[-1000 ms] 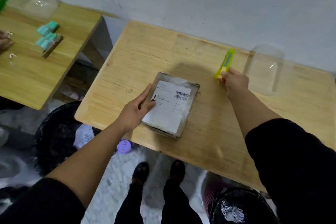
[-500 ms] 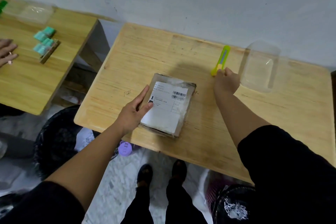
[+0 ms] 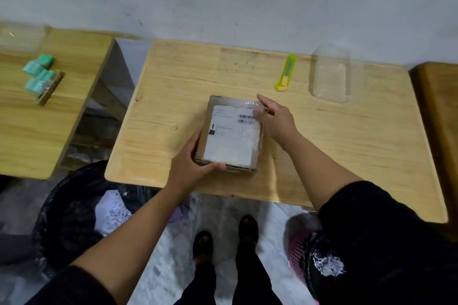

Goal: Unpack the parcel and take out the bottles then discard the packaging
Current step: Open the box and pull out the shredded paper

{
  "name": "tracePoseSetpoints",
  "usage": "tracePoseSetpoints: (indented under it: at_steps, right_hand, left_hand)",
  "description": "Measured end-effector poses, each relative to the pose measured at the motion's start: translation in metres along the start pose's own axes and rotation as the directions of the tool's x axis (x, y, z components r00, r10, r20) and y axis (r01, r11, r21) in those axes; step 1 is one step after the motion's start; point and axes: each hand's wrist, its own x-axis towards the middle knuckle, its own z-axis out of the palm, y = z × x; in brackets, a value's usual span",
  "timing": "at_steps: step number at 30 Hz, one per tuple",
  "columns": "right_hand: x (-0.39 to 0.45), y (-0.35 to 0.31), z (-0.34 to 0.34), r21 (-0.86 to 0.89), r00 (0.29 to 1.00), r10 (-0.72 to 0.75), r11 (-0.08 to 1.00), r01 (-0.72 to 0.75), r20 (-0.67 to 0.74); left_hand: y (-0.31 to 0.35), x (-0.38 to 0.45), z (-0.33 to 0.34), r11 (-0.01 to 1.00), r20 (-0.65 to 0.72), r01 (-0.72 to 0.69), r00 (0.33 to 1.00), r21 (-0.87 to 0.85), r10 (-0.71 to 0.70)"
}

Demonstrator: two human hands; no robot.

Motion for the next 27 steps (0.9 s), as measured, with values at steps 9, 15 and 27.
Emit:
tracePoseSetpoints:
  at_steps: [9, 15, 27]
  right_hand:
    - [-0.034, 0.017, -0.011, 0.059, 0.960, 0.143, 0.989, -0.133, -0.239]
    - [-0.072, 0.024, -0.003, -0.004, 0.954, 0.110, 0.993, -0.115, -0.281]
    - [-0.092, 0.021, 0.020, -0.076, 0.949, 0.067, 0.993, -0.095, -0.308]
  left_hand:
    - [0.008, 0.046, -0.008, 0.986, -0.120, -0.039, 0.991, 0.161, 0.059]
    - [0.033, 0.080, -0.006, 0.992, -0.281, 0.070, 0.959, 0.106, -0.037]
    - [0.017, 0.064, -0.003, 0.998, 0.089, -0.026, 0.996, 0.062, 0.020]
